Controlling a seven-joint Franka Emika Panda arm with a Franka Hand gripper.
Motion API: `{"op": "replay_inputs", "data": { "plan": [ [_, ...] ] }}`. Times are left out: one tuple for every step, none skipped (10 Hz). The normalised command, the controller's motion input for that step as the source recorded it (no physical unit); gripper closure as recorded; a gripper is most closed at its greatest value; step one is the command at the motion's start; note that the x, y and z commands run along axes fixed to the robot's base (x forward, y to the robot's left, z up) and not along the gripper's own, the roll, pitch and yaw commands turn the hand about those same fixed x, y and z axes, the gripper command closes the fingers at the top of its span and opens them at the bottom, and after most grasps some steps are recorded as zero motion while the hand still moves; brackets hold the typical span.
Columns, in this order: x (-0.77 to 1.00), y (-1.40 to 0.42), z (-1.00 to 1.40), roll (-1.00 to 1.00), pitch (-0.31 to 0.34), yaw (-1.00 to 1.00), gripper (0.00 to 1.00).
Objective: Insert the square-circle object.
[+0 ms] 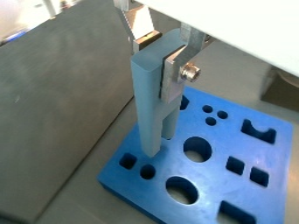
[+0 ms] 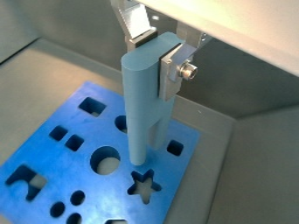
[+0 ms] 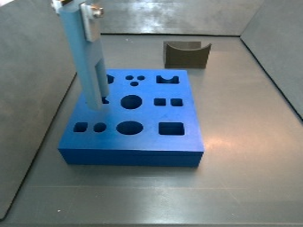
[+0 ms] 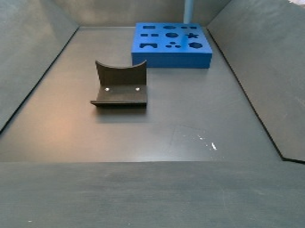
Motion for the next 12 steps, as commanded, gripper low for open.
{"op": "replay_inputs", "data": {
  "plan": [
    [-0.11,0.0,-0.1,0.0,-0.034,-1.0,1.0],
    [-0.01,0.0,-0.05,0.0,-0.029,-1.0,1.0],
    [0.0,0.0,-0.05,0.0,-0.031,-1.0,1.0],
    [0.0,0.0,-0.06,0.0,-0.031,-1.0,1.0],
    [0.0,0.0,-0.07,-0.01,-0.033,-1.0,1.0],
    [0.0,0.0,-0.07,-0.01,-0.034,-1.0,1.0],
    [0.0,0.0,-0.08,-0.01,-0.036,-1.0,1.0],
    [0.0,0.0,-0.07,-0.04,-0.041,-1.0,1.0],
    [0.21,-0.03,0.0,0.03,0.0,-0.19,1.0],
    [0.0,0.0,0.0,0.0,0.0,-0.01,1.0],
    [0.0,0.0,-0.12,-0.06,0.0,-0.71,1.0],
    [0.0,-0.02,-0.16,-0.08,-0.019,-1.0,1.0]
  ]
}}
